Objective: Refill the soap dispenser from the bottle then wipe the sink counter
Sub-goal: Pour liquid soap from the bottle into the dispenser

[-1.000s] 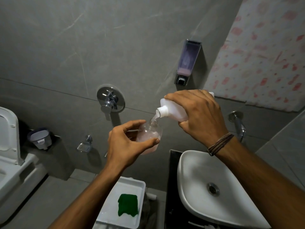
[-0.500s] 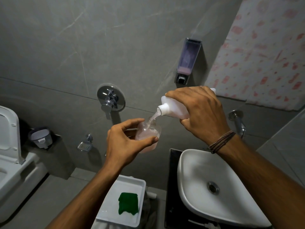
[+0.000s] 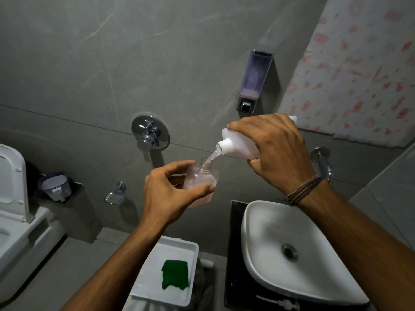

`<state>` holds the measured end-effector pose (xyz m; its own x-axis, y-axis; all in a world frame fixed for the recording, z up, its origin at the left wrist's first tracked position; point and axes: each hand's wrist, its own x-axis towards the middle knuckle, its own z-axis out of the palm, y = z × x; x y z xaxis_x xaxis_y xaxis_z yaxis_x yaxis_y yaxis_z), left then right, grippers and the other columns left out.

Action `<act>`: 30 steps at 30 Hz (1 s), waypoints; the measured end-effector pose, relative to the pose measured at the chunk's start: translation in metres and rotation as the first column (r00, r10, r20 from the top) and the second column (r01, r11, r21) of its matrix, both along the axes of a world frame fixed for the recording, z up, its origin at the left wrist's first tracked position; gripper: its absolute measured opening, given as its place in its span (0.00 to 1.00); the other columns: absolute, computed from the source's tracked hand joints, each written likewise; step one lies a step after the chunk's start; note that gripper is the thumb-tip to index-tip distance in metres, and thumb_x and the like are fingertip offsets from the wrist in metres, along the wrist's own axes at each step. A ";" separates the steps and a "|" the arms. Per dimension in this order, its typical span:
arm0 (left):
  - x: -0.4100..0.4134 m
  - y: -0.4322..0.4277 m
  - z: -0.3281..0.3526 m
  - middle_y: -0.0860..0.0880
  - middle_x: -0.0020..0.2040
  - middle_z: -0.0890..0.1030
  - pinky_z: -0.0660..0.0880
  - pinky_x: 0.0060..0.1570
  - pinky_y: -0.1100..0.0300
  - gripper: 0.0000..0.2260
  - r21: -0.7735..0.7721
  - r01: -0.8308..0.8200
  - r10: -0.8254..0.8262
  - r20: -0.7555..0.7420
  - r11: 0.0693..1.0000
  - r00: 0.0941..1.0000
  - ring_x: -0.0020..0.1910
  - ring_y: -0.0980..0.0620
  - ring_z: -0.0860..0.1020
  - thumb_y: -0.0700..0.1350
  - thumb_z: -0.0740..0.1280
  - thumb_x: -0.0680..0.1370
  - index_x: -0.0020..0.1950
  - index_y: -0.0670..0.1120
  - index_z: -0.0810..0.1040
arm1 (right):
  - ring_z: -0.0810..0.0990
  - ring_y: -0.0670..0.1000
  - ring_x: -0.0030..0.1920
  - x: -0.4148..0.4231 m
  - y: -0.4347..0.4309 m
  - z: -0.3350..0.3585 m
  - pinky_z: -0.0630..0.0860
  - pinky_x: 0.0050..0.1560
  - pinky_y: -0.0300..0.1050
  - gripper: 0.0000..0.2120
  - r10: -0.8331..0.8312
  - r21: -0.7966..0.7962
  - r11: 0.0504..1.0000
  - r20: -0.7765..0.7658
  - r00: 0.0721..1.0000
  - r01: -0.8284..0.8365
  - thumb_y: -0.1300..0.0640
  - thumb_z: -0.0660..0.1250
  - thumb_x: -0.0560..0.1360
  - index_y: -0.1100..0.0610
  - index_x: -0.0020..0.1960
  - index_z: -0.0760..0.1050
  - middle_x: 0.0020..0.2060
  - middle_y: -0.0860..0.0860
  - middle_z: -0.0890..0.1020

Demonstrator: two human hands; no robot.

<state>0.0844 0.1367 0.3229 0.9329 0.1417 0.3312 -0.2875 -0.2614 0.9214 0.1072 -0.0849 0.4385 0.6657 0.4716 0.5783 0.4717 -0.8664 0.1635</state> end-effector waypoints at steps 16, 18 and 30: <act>-0.001 -0.002 -0.001 0.55 0.55 0.88 0.86 0.51 0.53 0.31 0.022 -0.022 0.022 -0.023 1.000 0.999 0.52 0.58 0.86 0.56 0.85 0.59 0.61 0.54 0.85 | 0.81 0.61 0.60 0.002 -0.004 0.001 0.72 0.65 0.66 0.30 -0.016 -0.023 1.000 0.001 1.000 0.016 0.58 0.81 0.65 0.53 0.66 0.78 0.59 0.55 0.84; -0.001 -0.002 -0.001 0.55 0.56 0.87 0.86 0.52 0.53 0.32 0.015 -0.019 0.019 -0.026 1.000 0.999 0.52 0.58 0.86 0.59 0.84 0.58 0.61 0.54 0.85 | 0.81 0.61 0.60 0.002 -0.004 0.001 0.72 0.65 0.67 0.30 -0.015 -0.022 1.000 0.000 1.000 0.015 0.58 0.81 0.65 0.53 0.66 0.78 0.60 0.55 0.84; -0.001 -0.004 0.001 0.58 0.54 0.85 0.86 0.52 0.55 0.32 0.009 0.009 -0.009 -0.039 1.000 0.999 0.53 0.61 0.85 0.63 0.81 0.57 0.60 0.57 0.83 | 0.80 0.60 0.62 0.001 -0.005 0.004 0.70 0.68 0.66 0.30 -0.034 -0.034 0.999 -0.013 0.999 0.033 0.58 0.80 0.67 0.52 0.67 0.77 0.61 0.54 0.83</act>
